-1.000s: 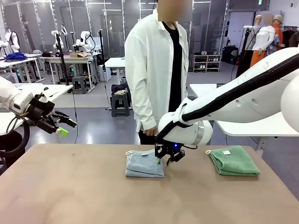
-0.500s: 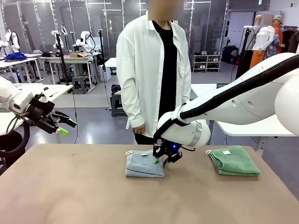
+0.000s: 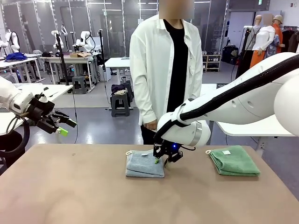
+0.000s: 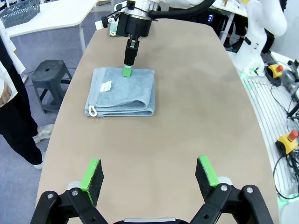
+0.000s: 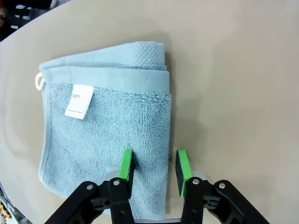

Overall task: Fold the towels and place them in the basket.
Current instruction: When a person lays out a Towel with hook on the table, fold it in half twice, then stack the folded Towel with hook on the right side of the table.

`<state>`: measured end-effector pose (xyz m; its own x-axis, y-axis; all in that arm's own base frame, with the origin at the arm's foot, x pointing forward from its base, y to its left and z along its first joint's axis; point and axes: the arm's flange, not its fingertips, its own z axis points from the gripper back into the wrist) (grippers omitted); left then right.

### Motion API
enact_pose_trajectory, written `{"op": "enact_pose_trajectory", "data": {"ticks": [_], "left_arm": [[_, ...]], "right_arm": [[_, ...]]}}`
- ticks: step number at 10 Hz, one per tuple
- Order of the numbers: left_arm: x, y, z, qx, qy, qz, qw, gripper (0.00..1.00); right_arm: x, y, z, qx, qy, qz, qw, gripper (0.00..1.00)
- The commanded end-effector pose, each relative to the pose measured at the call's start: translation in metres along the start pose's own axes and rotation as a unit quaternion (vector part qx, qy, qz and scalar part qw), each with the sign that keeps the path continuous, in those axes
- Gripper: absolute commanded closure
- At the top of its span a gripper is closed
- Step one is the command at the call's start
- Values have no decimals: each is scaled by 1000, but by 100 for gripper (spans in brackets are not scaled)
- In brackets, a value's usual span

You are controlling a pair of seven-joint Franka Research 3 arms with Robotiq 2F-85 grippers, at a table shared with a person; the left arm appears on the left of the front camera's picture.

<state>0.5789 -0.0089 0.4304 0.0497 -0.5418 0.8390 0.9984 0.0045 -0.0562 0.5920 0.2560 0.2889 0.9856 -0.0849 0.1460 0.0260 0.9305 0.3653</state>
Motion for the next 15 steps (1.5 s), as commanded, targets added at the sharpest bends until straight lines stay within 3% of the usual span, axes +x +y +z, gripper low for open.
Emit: {"op": "enact_pose_trajectory", "data": {"ticks": [1, 7, 8, 9, 10, 11, 12, 15], "left_arm": [[1, -3, -1, -1, -1, 0, 1000, 0], [1, -3, -1, -1, -1, 0, 1000, 0], [1, -3, -1, -1, -1, 0, 1000, 0], [1, -3, -1, -1, -1, 0, 1000, 0], [1, -3, -1, -1, -1, 0, 1000, 0], [1, -3, -1, -1, -1, 0, 1000, 0], [1, -3, -1, -1, -1, 0, 1000, 0], [1, -3, -1, -1, -1, 0, 1000, 0]], "right_arm": [[0, -2, -1, 11, 0, -1, 1000, 53], [0, -2, -1, 11, 0, -1, 1000, 53], [-1, 1, -1, 1, 1, 0, 1000, 71], [-1, 1, 2, 2, -14, -1, 1000, 72], [-3, 1, 4, 3, -14, -1, 1000, 91], [-3, 1, 6, 4, -7, 0, 1000, 92], [-4, 2, 7, 7, -3, -1, 1000, 100], [0, 5, 4, 3, -5, 4, 1000, 100]]}}
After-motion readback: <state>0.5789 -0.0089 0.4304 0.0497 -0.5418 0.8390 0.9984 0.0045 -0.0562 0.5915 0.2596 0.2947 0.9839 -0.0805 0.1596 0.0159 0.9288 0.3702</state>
